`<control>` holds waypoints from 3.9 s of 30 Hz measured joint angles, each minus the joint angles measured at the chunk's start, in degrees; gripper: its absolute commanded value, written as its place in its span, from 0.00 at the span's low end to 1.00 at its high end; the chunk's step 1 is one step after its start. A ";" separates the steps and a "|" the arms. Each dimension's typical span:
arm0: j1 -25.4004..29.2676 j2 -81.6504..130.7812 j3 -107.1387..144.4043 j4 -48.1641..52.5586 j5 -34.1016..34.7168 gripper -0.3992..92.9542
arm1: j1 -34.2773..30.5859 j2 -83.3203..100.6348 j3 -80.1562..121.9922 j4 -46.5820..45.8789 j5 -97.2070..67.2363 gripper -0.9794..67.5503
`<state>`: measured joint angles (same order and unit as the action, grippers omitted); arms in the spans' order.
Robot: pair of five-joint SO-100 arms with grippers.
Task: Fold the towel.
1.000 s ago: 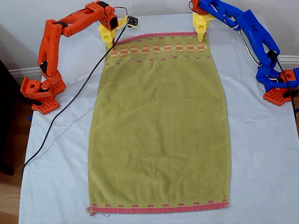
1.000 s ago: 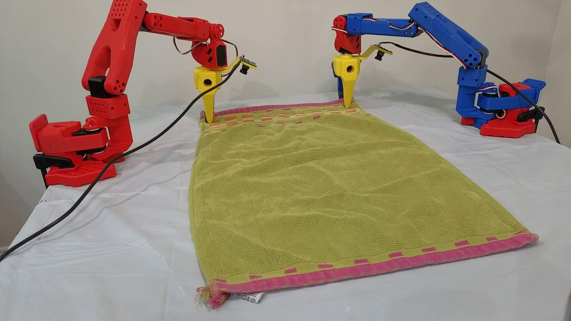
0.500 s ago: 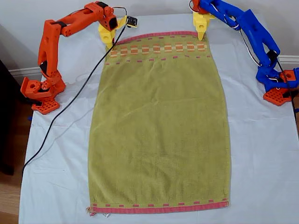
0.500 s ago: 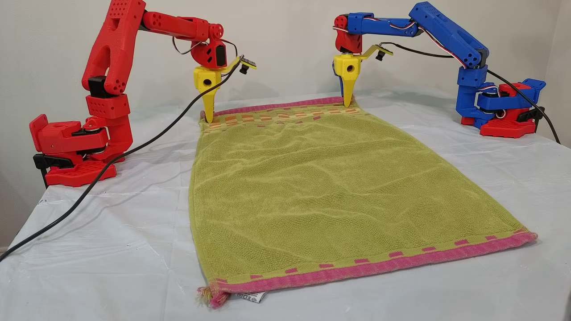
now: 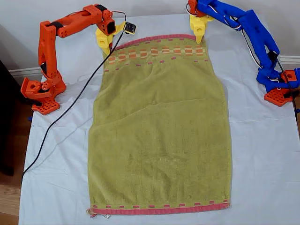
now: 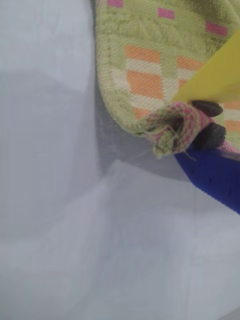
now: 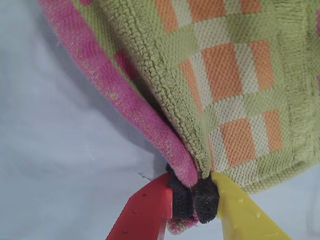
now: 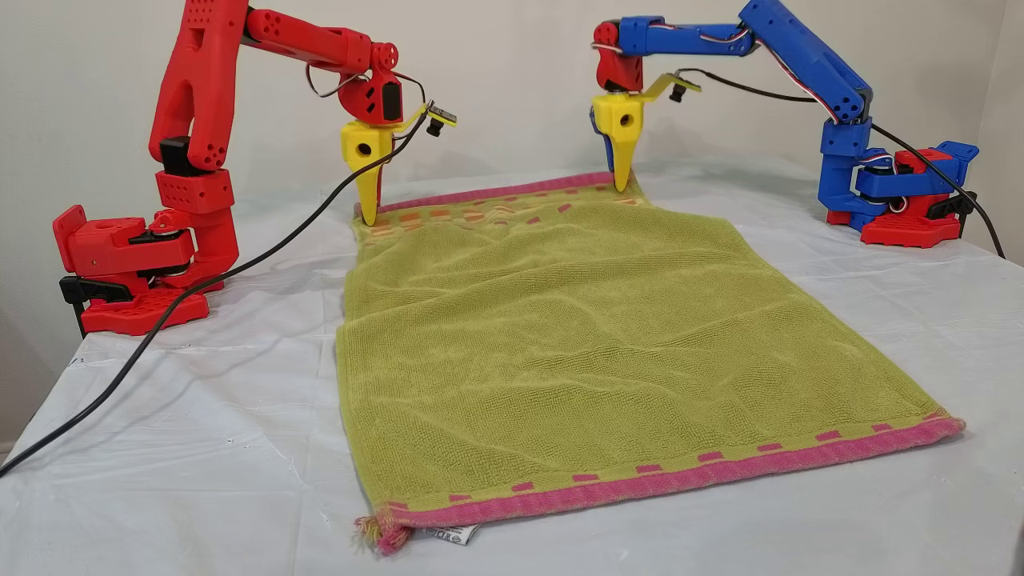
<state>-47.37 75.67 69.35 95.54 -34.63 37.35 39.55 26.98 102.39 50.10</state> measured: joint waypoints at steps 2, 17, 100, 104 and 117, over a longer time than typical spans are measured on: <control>0.88 3.87 0.88 1.67 0.09 0.01 | -0.79 5.45 3.69 0.00 0.79 0.02; 6.86 21.01 -1.85 19.95 4.31 0.01 | -7.47 32.52 19.51 0.09 5.27 0.02; 88.15 31.82 16.44 -13.27 -22.41 0.01 | -86.84 14.85 -4.92 0.53 56.34 0.02; 89.74 28.30 16.44 -17.58 -22.76 0.01 | -88.59 8.70 -11.95 0.62 57.92 0.02; 95.10 17.49 11.34 -27.86 -27.51 0.01 | -92.20 -8.79 -33.05 0.62 62.23 0.02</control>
<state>47.72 93.16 80.68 67.68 -62.14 -54.84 30.76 -6.06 103.01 112.32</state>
